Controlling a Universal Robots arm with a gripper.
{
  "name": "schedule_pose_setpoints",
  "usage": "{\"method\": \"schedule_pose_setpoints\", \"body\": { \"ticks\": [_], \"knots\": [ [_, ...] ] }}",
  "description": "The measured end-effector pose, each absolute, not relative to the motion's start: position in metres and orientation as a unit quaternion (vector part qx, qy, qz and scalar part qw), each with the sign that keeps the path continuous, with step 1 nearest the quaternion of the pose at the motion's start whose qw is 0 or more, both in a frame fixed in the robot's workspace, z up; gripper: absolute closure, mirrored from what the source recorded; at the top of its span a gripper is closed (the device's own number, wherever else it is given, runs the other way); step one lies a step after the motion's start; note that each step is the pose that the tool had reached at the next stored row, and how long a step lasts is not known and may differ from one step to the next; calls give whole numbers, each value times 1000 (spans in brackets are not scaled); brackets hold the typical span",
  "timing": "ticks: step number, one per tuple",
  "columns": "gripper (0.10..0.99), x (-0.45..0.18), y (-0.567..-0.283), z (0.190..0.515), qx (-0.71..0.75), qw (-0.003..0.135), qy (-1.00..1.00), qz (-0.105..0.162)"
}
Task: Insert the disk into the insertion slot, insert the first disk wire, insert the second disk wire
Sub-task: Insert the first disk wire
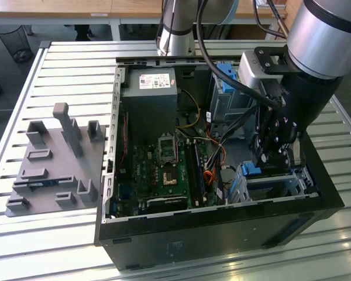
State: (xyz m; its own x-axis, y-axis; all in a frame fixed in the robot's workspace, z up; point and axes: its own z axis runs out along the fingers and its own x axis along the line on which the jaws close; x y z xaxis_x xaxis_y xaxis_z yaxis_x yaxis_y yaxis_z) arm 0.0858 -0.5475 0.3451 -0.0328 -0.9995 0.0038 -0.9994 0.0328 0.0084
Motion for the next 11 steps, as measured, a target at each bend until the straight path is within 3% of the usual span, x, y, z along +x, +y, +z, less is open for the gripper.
{"method": "schedule_pose_setpoints", "body": {
  "ticks": [11],
  "knots": [
    [980,103,-547,345,695,4,-719,-2]
  ]
}}
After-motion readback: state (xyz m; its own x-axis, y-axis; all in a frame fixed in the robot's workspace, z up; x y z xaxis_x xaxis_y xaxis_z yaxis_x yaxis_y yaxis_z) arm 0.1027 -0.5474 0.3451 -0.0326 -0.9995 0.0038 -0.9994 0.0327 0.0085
